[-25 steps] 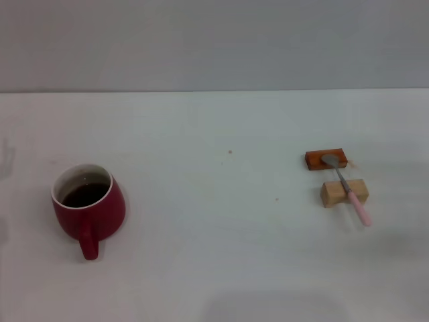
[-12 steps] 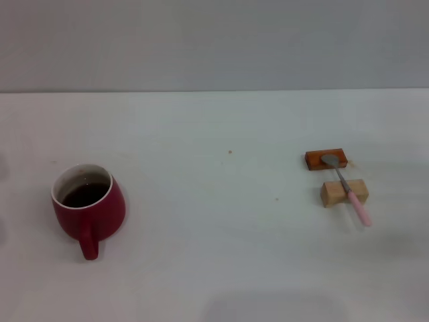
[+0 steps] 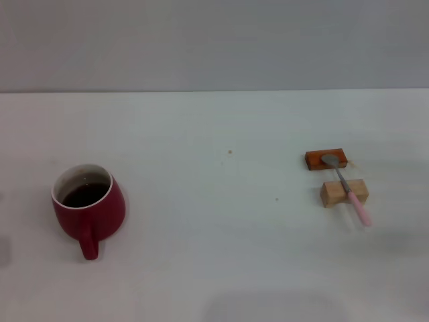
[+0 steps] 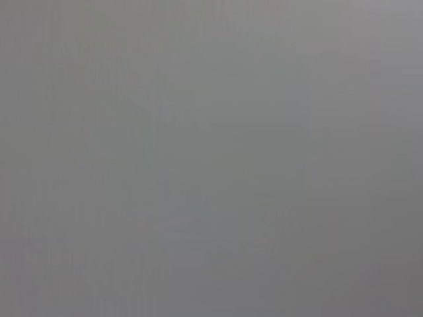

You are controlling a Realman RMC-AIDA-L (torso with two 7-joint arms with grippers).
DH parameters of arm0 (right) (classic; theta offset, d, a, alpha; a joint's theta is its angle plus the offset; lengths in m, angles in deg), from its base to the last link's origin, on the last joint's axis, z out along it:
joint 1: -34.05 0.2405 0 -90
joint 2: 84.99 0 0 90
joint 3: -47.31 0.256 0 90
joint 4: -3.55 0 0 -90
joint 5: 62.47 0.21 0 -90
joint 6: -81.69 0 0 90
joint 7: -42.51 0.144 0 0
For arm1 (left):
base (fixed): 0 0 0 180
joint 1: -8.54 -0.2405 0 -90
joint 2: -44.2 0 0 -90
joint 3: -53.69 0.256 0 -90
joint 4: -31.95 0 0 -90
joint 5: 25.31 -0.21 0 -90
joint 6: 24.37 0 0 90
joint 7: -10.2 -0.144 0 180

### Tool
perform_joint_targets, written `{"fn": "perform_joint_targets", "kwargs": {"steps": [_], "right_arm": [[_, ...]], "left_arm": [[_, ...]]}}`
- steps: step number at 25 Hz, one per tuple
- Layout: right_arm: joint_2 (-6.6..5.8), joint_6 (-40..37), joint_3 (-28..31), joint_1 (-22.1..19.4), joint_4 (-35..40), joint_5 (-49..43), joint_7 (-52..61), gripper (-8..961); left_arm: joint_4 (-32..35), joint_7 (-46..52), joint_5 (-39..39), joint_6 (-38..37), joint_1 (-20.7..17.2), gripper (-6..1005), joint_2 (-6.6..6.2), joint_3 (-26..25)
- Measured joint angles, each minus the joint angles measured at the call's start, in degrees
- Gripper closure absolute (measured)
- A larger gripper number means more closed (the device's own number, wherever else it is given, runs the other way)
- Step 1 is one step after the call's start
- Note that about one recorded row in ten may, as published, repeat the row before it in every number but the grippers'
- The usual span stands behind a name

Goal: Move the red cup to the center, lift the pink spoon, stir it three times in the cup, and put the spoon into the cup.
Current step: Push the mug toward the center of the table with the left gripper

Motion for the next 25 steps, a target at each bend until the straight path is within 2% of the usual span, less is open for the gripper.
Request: {"fn": "perform_joint_targets", "kwargs": {"steps": [4,17,25], "right_arm": [[-0.05,0.0,0.3,0.5,0.2,0.0,-0.4,293],[-0.11,0.0,0.4,1.3,0.3,0.0,-0.5,293],[-0.11,0.0,0.4,1.3,0.2,0.0,-0.5,293]], "left_arm": [[0.1,-4.3,0.0,-1.2,-1.4,1001,-0.01,4.3],[-0.6,-16.2,0.0,-4.0,-2.8,992,0.47,15.7],[-0.8,-19.1,0.0,-3.5,-2.3,987,0.52,19.2]]}}
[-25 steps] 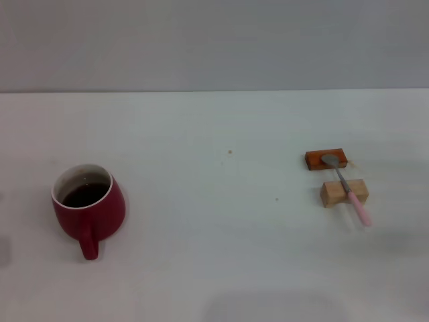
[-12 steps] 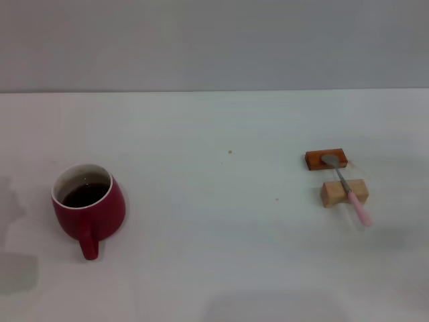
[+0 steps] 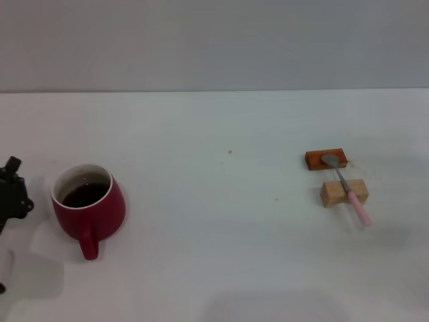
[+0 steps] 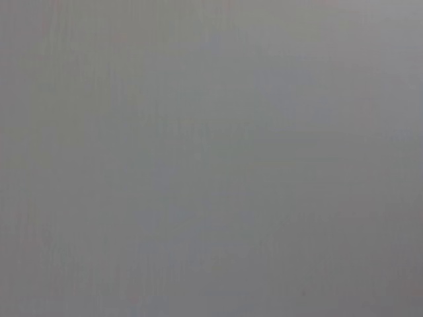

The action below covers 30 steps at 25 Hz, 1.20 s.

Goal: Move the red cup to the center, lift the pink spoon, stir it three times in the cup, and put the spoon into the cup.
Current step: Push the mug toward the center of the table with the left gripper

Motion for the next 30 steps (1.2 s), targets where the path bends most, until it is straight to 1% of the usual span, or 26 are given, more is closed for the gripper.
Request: {"fn": "perform_joint_targets", "kwargs": {"steps": [1,4,8,12,21,26,30], "right_arm": [[0.0,0.0,0.0,0.0,0.0,0.0,0.0,293],[0.0,0.0,0.0,0.0,0.0,0.0,0.0,294],[-0.07,0.0,0.0,0.3,-0.1,0.0,0.0,294],[-0.12,0.0,0.0,0.7,0.2,0.0,0.0,294],[-0.26,0.1,0.1,1.4,0.5,0.0,0.0,294],[-0.3,0.5,0.1,1.9,0.6,0.0,0.0,294],[-0.36,0.9,0.1,2.1,0.6,-0.1,0.0,294]], "left_arm": [[-0.2,-1.5,0.0,0.3,0.2,986,0.0,1.3],[-0.6,-3.3,0.0,1.0,0.4,984,0.0,2.2],[-1.8,-7.0,0.0,4.4,1.0,982,0.0,3.6],[-2.0,-7.3,0.0,5.7,1.6,979,0.0,4.3],[-2.5,-7.9,0.0,6.1,1.9,973,0.0,5.1],[-3.4,-8.9,0.0,6.2,2.7,970,0.06,7.4],[-4.6,-11.0,0.0,6.5,2.7,967,0.08,7.9]]}}
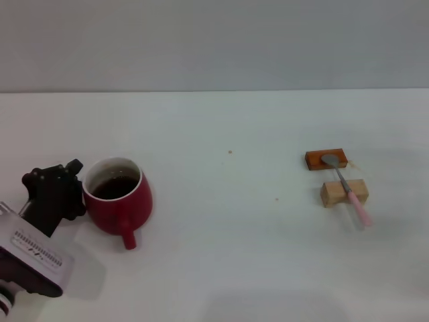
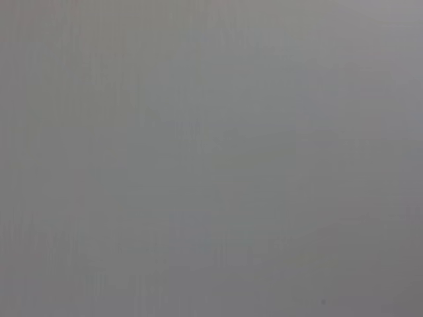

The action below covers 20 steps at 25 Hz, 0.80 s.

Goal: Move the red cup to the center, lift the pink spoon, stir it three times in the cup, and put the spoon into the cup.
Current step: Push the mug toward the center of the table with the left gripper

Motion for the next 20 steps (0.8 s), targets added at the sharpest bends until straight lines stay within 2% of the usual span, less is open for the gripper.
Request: {"fn": "perform_joint_targets", "kwargs": {"steps": [20], "right_arm": [[0.08,0.0,0.0,-0.1,-0.1,0.0,0.0,295]], "left_arm": [[-4.7,-1.4,0.0,1.3,1.0,954,0.14,6.1]]}}
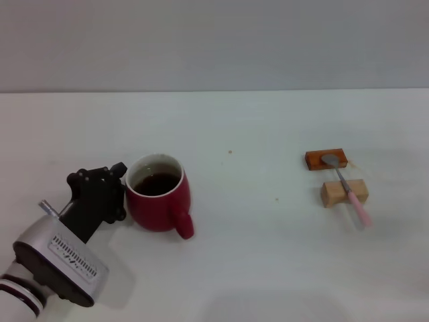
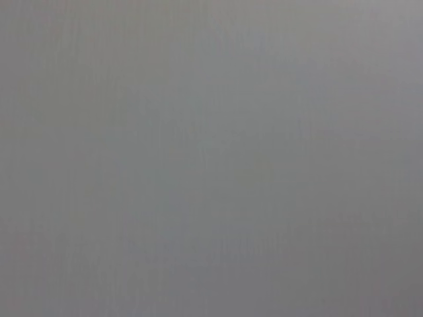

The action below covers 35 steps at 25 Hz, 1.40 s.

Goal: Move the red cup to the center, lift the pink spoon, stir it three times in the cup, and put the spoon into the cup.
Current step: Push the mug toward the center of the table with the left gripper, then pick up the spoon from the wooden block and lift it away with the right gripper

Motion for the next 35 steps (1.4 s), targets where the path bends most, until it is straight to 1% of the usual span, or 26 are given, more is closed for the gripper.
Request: {"fn": "perform_joint_targets", "kwargs": {"steps": [7,13,16,21,26,30,31,32,35], "right_arm": [[0.06,-0.2,0.0,-0.3,-0.1,-0.1,0.0,295],[0.11,-0.5,-0.3,-0.5,-0.1,-0.2,0.0,295],[0.16,-0.5,-0.3,-0.6,-0.2,-0.3,0.0,295],[0.2,-0.5,-0.4,-0.9,-0.3,-0.4,0.0,295],[0.2,-0.5,-0.4,-1.0,-0.4,-0.4,0.0,295],[0.2,-0.5,-0.4,-1.1,-0.3,-0.4,0.1,295],[0.2,-0.5,-0.4,-1.1,-0.2,-0.4,0.2,295],[0.2,-0.5,-0.4,-1.1,-0.2,-0.4,0.2,295],[0.2,-0.5,-0.4,-1.1,-0.1,-0.4,0.3,295]], "left_arm": [[-1.2,0.0,0.0,0.0,0.4,949,0.09,2.8],[-3.1,0.0,0.0,0.0,0.4,945,0.13,4.6],[-4.4,0.0,0.0,0.7,0.6,943,0.17,6.2],[-6.3,0.0,0.0,2.6,1.0,940,0.21,7.7],[-7.3,0.0,0.0,3.0,1.1,937,0.22,8.2],[-7.2,0.1,0.2,2.9,0.9,934,0.22,7.5],[-6.9,0.1,0.4,2.6,0.5,933,0.21,5.6],[-6.9,0.1,0.4,2.6,0.5,933,0.21,5.6],[-6.7,0.7,0.5,2.4,-0.1,931,0.04,0.2]]}}
